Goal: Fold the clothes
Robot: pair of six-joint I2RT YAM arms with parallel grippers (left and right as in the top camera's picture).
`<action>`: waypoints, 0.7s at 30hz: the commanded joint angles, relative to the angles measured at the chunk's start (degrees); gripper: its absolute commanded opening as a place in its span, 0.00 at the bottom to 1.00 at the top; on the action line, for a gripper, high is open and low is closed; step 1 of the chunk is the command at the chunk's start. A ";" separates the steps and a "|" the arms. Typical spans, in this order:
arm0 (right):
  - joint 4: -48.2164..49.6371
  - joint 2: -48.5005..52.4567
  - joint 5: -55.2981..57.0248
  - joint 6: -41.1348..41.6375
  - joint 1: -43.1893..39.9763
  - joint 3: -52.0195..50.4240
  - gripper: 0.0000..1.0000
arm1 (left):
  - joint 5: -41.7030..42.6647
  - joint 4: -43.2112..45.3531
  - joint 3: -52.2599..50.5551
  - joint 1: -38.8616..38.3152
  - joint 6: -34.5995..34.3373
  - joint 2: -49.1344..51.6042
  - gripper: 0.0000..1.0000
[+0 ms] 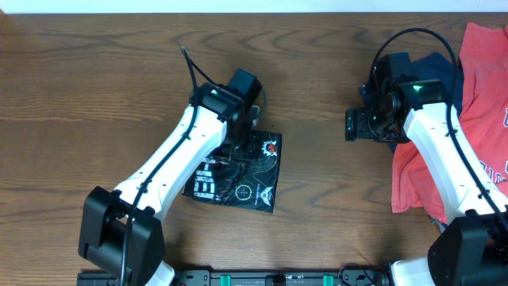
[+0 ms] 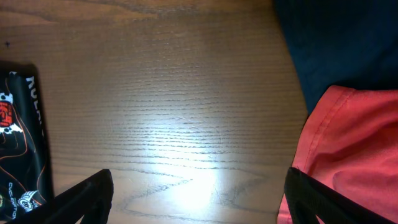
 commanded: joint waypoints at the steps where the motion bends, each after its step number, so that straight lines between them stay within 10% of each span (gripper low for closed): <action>1: 0.26 0.28 0.31 -0.46 -0.44 0.02 0.87 | 2.82 0.59 -0.44 -1.81 -2.01 0.37 0.07; 7: 4.13 0.28 -7.78 -3.72 -0.37 0.02 0.90 | 6.45 0.98 0.48 -1.20 2.67 0.11 0.17; 13: 8.24 0.28 -17.42 -7.56 1.31 0.02 0.91 | 3.80 0.31 1.53 5.16 6.25 -2.51 0.65; 21: 13.38 0.76 -26.29 -9.55 9.11 0.02 0.90 | -0.70 4.68 0.66 16.13 6.23 -2.67 0.64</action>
